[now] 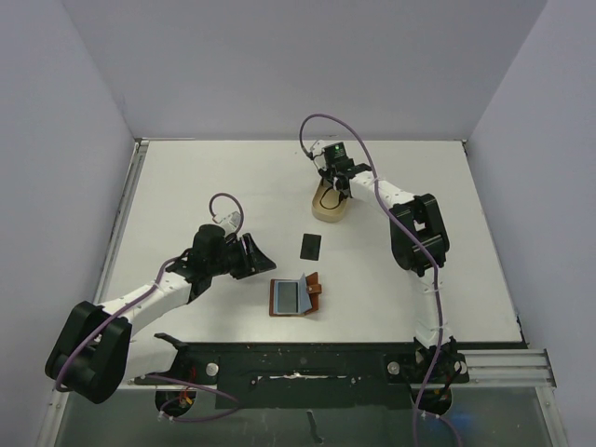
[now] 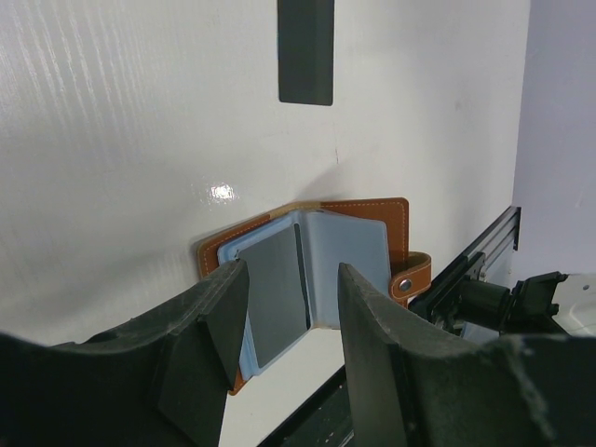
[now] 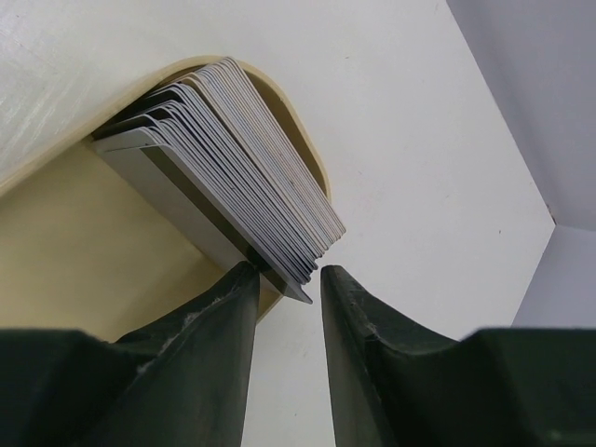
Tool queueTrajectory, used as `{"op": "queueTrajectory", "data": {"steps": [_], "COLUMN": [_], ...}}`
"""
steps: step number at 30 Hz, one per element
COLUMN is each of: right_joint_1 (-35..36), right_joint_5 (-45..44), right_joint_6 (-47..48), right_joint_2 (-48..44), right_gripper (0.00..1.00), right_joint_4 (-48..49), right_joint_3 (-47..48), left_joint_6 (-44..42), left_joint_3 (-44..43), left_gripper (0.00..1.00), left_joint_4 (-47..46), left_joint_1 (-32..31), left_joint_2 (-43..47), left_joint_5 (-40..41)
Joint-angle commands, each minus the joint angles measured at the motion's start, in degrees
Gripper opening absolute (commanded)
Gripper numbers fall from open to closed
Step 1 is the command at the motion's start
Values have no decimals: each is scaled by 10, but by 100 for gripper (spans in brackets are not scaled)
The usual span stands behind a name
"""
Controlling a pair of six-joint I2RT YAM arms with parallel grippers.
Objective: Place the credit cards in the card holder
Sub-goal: Pick up the credit card from the storage box.
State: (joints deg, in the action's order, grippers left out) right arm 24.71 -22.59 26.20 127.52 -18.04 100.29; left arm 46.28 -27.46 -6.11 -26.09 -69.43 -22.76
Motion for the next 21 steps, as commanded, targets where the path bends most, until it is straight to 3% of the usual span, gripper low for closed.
{"op": "queueTrajectory", "data": {"steps": [1,21], "right_joint_1": [-4,-4], "right_joint_5": [-21,-23], "right_joint_6": [8,9], "right_joint_2": [-18,-36], "right_gripper": [33,19], "right_joint_4": [27,21], "right_joint_3": [26,41], "left_joint_6": [2,11], "left_joint_3": [3,12], "left_gripper": [42,42], "left_joint_4": [-33,-41], "left_joint_1": [4,4], "left_joint_2": [16,24], "left_joint_5": [-8,-9]}}
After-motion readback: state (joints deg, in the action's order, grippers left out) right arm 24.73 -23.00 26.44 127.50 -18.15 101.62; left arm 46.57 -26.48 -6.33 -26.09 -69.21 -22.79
